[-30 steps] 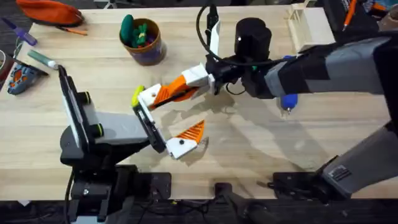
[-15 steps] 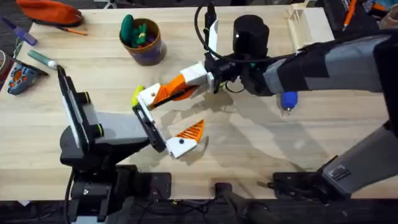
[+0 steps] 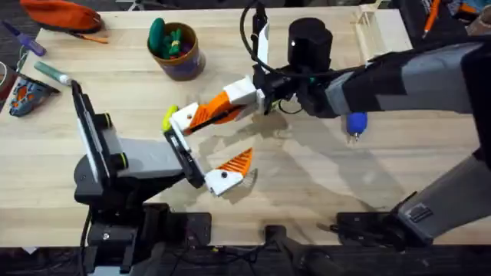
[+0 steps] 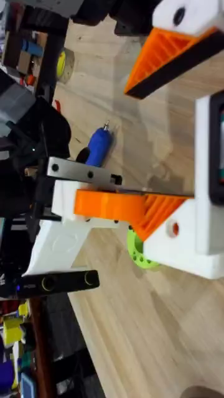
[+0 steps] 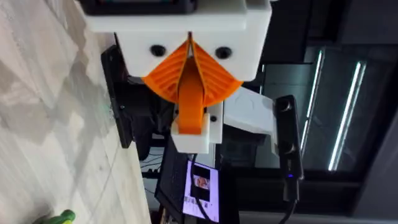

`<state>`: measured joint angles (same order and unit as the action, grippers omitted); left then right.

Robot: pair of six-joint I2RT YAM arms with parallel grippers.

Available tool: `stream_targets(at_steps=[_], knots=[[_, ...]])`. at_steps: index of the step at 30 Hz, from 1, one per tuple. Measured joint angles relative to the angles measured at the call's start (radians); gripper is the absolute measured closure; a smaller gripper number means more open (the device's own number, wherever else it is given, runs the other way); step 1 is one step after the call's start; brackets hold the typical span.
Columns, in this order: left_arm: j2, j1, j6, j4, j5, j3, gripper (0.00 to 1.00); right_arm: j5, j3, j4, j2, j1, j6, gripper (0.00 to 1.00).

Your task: Pick up the gripper from the table and insert it into the empty holder that is missing its gripper. Then pick up a screw, insert it into the mounting hole, and use the screwdriver to tighten it. Finally, clean up the table by picking up the vegetable and placing it into the bucket.

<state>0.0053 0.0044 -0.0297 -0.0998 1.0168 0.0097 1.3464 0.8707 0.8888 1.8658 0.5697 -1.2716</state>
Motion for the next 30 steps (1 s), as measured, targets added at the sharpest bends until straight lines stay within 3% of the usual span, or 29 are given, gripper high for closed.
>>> stream_targets(at_steps=[30], knots=[[0.000,0.000,0.000,0.002,-0.011,0.000,0.015,-0.022,0.002,0.000,0.000,0.006,0.000,0.992]])
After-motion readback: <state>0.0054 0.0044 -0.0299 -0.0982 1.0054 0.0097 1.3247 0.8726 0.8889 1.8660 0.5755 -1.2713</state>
